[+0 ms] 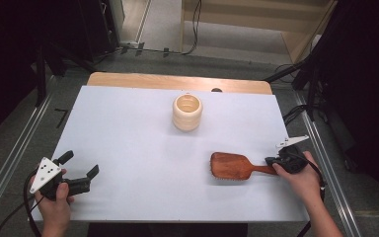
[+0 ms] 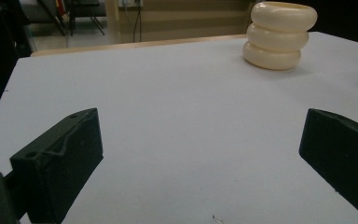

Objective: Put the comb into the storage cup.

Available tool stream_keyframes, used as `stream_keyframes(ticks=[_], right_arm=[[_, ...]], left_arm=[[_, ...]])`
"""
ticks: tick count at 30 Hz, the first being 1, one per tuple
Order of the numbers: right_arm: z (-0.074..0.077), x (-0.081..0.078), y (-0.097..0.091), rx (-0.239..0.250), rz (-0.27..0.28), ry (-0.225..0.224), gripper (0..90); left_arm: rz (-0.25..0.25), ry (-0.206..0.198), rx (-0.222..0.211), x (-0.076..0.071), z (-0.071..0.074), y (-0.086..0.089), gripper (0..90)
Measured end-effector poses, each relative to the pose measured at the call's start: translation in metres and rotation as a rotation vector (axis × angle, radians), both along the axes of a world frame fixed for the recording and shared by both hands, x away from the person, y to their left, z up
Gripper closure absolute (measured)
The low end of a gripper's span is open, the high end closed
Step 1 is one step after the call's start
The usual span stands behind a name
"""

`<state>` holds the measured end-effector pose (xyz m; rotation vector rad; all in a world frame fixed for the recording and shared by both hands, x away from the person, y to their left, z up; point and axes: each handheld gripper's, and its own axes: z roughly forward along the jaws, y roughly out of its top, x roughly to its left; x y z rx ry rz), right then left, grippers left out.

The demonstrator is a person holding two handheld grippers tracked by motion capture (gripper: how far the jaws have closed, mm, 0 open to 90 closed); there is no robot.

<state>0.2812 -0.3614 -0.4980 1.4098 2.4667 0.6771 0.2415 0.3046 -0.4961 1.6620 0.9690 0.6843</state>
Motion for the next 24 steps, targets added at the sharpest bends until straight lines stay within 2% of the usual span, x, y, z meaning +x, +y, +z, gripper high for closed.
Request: stream_keyframes(ticks=[16, 24], right_arm=[[0.002, -0.027, 0.003, -0.001, 0.035, -0.021, 87.9], [0.002, -0.034, 0.005, -0.004, 0.069, -0.024, 87.9]], left_arm=[[0.003, -0.002, 0.006, 0.0, 0.0, -0.001, 0.0], [0.003, -0.002, 0.006, 0.0, 0.0, -0.001, 0.0]])
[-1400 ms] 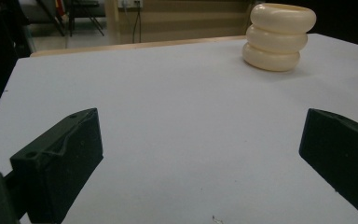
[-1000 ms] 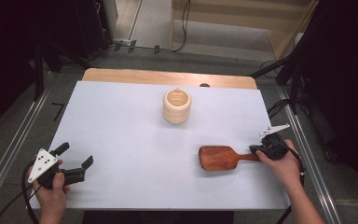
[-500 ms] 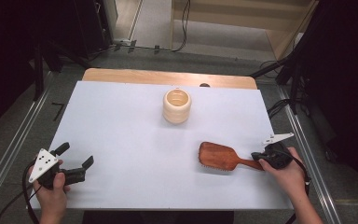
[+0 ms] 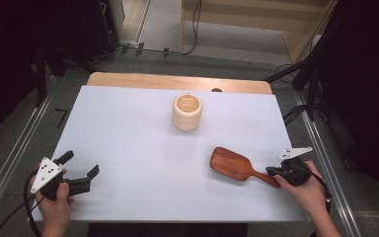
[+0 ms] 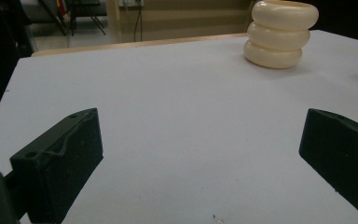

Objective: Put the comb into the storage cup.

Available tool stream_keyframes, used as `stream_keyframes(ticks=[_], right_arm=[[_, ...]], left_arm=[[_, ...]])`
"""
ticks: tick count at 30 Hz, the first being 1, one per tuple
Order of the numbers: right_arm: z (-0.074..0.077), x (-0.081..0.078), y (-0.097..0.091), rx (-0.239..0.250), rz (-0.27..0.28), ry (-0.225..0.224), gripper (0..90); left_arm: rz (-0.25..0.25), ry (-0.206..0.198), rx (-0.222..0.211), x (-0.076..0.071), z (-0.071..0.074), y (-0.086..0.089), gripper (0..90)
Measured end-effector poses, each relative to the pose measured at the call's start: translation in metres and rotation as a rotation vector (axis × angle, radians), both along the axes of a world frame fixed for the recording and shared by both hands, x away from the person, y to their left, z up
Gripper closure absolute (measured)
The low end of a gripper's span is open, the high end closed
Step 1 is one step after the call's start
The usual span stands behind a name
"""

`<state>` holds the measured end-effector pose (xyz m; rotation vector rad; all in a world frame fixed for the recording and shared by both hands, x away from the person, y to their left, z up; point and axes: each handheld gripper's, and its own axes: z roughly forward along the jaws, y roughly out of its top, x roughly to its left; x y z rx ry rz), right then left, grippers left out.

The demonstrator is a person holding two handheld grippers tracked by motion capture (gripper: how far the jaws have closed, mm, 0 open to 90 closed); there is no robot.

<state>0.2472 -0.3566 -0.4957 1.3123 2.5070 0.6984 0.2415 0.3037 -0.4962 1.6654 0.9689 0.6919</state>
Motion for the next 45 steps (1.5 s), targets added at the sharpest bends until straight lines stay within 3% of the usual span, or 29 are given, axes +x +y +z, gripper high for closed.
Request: stream_keyframes(ticks=[19, 23, 24, 26, 28, 29, 31, 32, 34, 38, 40, 45], right_arm=[[0.0, -0.009, 0.011, -0.009, 0.061, 0.01, 87.9], [0.001, -0.009, 0.011, -0.017, 0.051, -0.002, 85.9], [0.003, -0.008, 0.009, -0.017, 0.031, -0.036, 77.1], [0.004, -0.009, 0.009, -0.014, 0.024, -0.044, 73.9], [0.007, -0.008, 0.008, -0.006, 0.029, -0.073, 62.6], [0.011, -0.007, 0.007, 0.011, 0.014, -0.086, 46.6], [0.015, -0.006, 0.006, 0.026, 0.005, -0.1, 27.0], [0.015, -0.006, 0.006, 0.026, 0.005, -0.1, 27.0], [0.018, -0.004, 0.006, 0.034, 0.026, -0.097, 9.2], [0.022, -0.001, 0.01, 0.056, 0.024, -0.093, 0.0], [0.023, 0.0, 0.013, 0.069, 0.056, -0.072, 0.0], [0.02, -0.002, 0.027, 0.037, 0.155, -0.062, 0.0]], left_arm=[[-0.017, 0.004, 0.005, 0.0, 0.0, 0.0, 0.0], [-0.014, 0.004, 0.004, 0.0, 0.0, 0.0, 0.0], [-0.014, 0.004, 0.004, 0.0, 0.0, 0.0, 0.0], [-0.017, 0.003, 0.003, 0.0, 0.0, -0.001, 0.0], [-0.019, 0.003, 0.006, 0.0, 0.0, -0.001, 0.0], [-0.02, 0.004, 0.007, 0.0, 0.0, -0.001, 0.0], [-0.02, 0.004, 0.006, 0.0, 0.0, -0.001, 0.0], [-0.02, 0.004, 0.006, 0.0, 0.0, -0.001, 0.0], [-0.019, 0.004, 0.007, 0.0, 0.0, -0.001, 0.0], [-0.019, 0.004, 0.007, 0.0, 0.0, -0.001, 0.0], [-0.019, 0.004, 0.006, 0.0, 0.0, -0.001, 0.0], [-0.021, 0.004, 0.007, 0.0, 0.0, -0.001, 0.0]])
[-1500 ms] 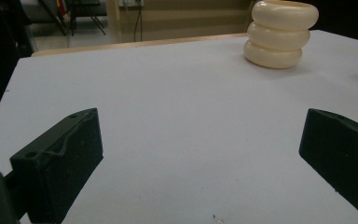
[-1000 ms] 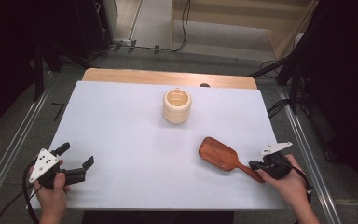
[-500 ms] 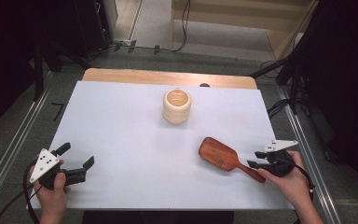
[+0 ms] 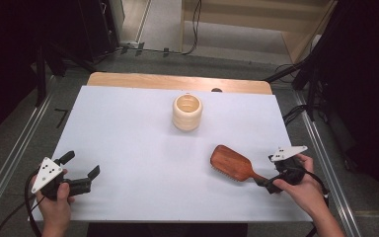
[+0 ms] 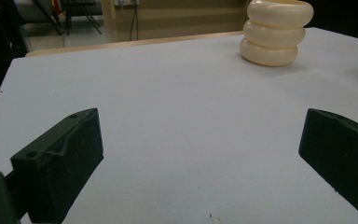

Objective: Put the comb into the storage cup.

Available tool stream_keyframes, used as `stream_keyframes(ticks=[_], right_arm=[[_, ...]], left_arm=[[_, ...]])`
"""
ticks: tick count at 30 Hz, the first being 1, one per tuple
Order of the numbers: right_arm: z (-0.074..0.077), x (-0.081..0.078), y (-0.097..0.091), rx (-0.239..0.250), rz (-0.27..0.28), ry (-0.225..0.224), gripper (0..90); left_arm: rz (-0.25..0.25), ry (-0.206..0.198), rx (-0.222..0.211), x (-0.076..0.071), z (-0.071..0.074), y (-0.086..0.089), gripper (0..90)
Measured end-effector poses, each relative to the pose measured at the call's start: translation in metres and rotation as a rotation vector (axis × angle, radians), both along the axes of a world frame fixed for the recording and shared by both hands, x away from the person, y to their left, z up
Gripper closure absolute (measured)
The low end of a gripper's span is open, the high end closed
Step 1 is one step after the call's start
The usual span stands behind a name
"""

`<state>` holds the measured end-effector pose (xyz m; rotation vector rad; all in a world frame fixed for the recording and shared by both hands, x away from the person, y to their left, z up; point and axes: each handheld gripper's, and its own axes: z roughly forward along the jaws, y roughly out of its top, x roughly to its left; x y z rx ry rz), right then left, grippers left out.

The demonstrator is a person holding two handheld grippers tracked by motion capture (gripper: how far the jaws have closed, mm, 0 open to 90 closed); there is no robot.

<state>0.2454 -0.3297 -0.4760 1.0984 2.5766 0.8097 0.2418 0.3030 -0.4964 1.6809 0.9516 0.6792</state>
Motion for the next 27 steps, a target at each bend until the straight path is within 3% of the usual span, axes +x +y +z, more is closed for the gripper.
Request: stream_keyframes(ticks=[4, 5, 8, 9, 11, 13, 19, 27], right_arm=[[-0.004, 0.001, 0.007, -0.029, 0.023, 0.027, 3.6], [-0.005, 0.001, 0.008, -0.029, 0.029, 0.023, 10.2], [-0.008, 0.002, 0.011, -0.033, 0.041, 0.032, 14.5], [-0.009, 0.003, 0.014, -0.045, 0.045, 0.043, 21.0], [-0.01, 0.003, 0.014, -0.051, 0.046, 0.046, 23.3], [-0.013, 0.004, 0.016, -0.072, 0.057, 0.053, 31.2], [-0.018, 0.006, 0.018, -0.08, 0.088, 0.084, 47.7], [-0.022, 0.01, 0.023, -0.08, 0.12, 0.094, 59.9]], left_arm=[[0.0, 0.0, 0.0, 0.0, 0.0, 0.0, 0.0], [-0.001, -0.001, -0.002, 0.0, 0.0, 0.0, 0.0], [-0.001, 0.0, -0.001, 0.0, 0.0, 0.0, 0.0], [0.0, 0.001, 0.0, 0.0, 0.0, 0.0, 0.0], [0.0, 0.0, -0.001, 0.0, 0.0, 0.0, 0.0], [0.0, 0.001, -0.001, 0.0, 0.0, 0.0, 0.0], [-0.003, 0.001, -0.001, 0.0, 0.0, 0.0, 0.0], [-0.002, 0.001, -0.001, 0.0, 0.0, 0.0, 0.0]])
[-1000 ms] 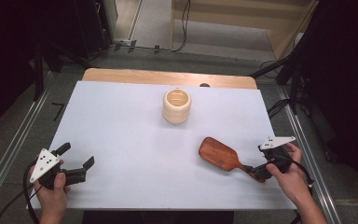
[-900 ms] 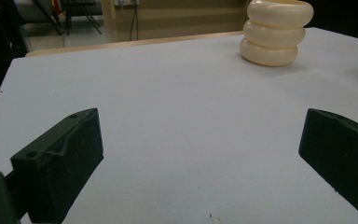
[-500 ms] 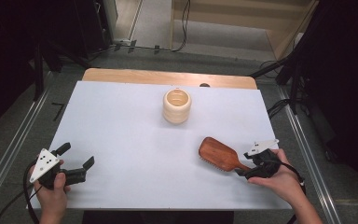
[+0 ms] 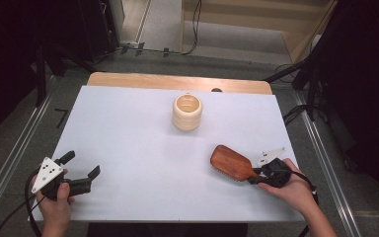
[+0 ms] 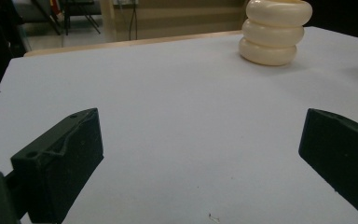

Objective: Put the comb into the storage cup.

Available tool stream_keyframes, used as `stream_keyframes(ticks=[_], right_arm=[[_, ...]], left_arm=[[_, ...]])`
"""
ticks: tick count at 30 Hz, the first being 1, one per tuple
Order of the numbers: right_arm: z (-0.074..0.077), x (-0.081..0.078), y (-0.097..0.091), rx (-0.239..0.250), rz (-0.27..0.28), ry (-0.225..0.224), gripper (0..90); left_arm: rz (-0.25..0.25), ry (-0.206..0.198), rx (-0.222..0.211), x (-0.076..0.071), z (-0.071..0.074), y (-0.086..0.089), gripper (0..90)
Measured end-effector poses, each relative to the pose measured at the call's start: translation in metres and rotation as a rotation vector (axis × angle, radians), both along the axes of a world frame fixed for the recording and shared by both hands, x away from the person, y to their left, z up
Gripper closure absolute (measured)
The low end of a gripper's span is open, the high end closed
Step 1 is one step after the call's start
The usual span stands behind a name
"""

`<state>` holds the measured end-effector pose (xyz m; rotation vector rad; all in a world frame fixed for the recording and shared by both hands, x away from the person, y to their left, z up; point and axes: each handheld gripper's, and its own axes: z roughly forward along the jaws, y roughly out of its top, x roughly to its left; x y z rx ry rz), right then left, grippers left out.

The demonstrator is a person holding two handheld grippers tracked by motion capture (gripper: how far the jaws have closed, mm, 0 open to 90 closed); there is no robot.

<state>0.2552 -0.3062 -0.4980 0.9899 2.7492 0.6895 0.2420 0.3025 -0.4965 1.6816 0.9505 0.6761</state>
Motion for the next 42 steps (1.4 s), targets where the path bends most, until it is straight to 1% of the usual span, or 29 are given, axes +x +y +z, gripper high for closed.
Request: stream_keyframes(ticks=[1, 2, 3, 4, 5, 6, 8, 9, 10, 12, 14, 15, 16, 17, 18, 20, 22, 25, 26, 27, 28, 29, 32, 33, 35, 36, 42], right_arm=[[0.0, 0.0, 0.002, -0.005, 0.01, -0.007, 64.6], [0.0, 0.0, 0.002, -0.005, 0.01, -0.007, 64.6], [0.0, -0.001, 0.002, -0.004, 0.016, -0.007, 66.7], [0.0, -0.002, 0.002, 0.001, 0.024, -0.014, 67.5], [0.0, -0.003, 0.002, 0.012, 0.022, -0.012, 69.1], [0.0, -0.003, 0.002, 0.012, 0.022, -0.012, 69.1], [-0.001, -0.005, 0.001, 0.027, 0.011, -0.017, 69.7], [-0.001, -0.006, 0.002, 0.025, 0.006, -0.026, 69.8], [-0.002, -0.009, 0.004, 0.018, -0.025, -0.051, 69.9], [-0.002, -0.009, 0.005, 0.021, -0.029, -0.057, 69.9], [-0.003, -0.01, 0.006, 0.035, -0.047, -0.062, 69.9], [-0.003, -0.01, 0.007, 0.048, -0.06, -0.072, 69.9], [-0.004, -0.009, 0.007, 0.059, -0.053, -0.072, 69.9], [-0.004, -0.01, 0.008, 0.065, -0.056, -0.08, 69.9], [-0.004, -0.01, 0.008, 0.065, -0.056, -0.08, 69.9], [-0.004, -0.009, 0.009, 0.082, -0.061, -0.081, 69.9], [-0.002, -0.009, 0.011, 0.092, -0.055, -0.099, 69.9], [0.0, -0.009, 0.015, 0.097, -0.067, -0.128, 69.9], [0.001, -0.009, 0.016, 0.108, -0.071, -0.128, 69.9], [0.001, -0.009, 0.016, 0.108, -0.071, -0.128, 69.9], [0.001, -0.009, 0.018, 0.109, -0.072, -0.136, 69.9], [0.002, -0.008, 0.021, 0.122, -0.069, -0.145, 69.9], [0.003, -0.008, 0.025, 0.135, -0.076, -0.15, 69.9], [0.003, -0.006, 0.028, 0.151, -0.072, -0.159, 69.9], [0.004, -0.006, 0.03, 0.159, -0.079, -0.163, 69.9], [0.004, -0.005, 0.033, 0.17, -0.072, -0.174, 69.9], [0.007, -0.004, 0.039, 0.194, -0.075, -0.189, 69.9]], left_arm=[[0.0, -0.001, 0.0, 0.0, 0.0, 0.0, 0.0], [0.0, 0.0, 0.0, 0.0, 0.0, 0.0, 0.0], [-0.001, -0.001, 0.0, 0.0, 0.0, 0.0, 0.0], [-0.001, -0.001, 0.0, 0.0, 0.0, 0.0, 0.0], [-0.002, -0.001, 0.0, 0.0, 0.0, 0.0, 0.0], [-0.002, 0.0, 0.0, 0.0, 0.0, 0.0, 0.0], [-0.002, 0.0, 0.0, 0.0, 0.0, 0.0, 0.0], [-0.002, 0.0, 0.0, 0.0, 0.0, 0.0, 0.0], [-0.003, 0.0, 0.001, 0.0, 0.0, 0.0, 0.0], [-0.002, 0.0, 0.001, 0.0, 0.0, 0.0, 0.0], [-0.002, 0.0, 0.001, 0.0, 0.0, -0.001, 0.0], [-0.002, 0.001, 0.002, 0.0, 0.0, 0.0, 0.0], [-0.002, 0.0, 0.002, 0.0, 0.0, 0.0, 0.0], [-0.002, 0.0, 0.001, 0.0, 0.0, -0.001, 0.0], [-0.002, 0.0, 0.001, 0.0, 0.0, 0.0, 0.0], [-0.002, 0.0, 0.001, 0.0, 0.0, 0.0, 0.0], [-0.002, 0.0, 0.003, 0.0, 0.0, 0.0, 0.0], [-0.001, 0.0, 0.004, 0.0, 0.0, -0.001, 0.0], [-0.001, 0.0, 0.003, 0.0, 0.0, -0.001, 0.0], [-0.001, 0.0, 0.003, 0.0, 0.0, -0.001, 0.0], [-0.001, 0.0, 0.004, 0.0, 0.0, -0.001, 0.0], [-0.001, -0.001, 0.004, 0.0, 0.0, -0.001, 0.0], [-0.002, 0.0, 0.005, 0.0, 0.0, -0.001, 0.0], [-0.002, 0.0, 0.006, 0.0, 0.0, -0.001, 0.0], [-0.002, 0.0, 0.007, 0.0, 0.0, -0.001, 0.0], [-0.001, -0.001, 0.007, 0.0, 0.0, -0.001, 0.0], [-0.001, -0.001, 0.008, 0.0, 0.0, -0.001, 0.0]])
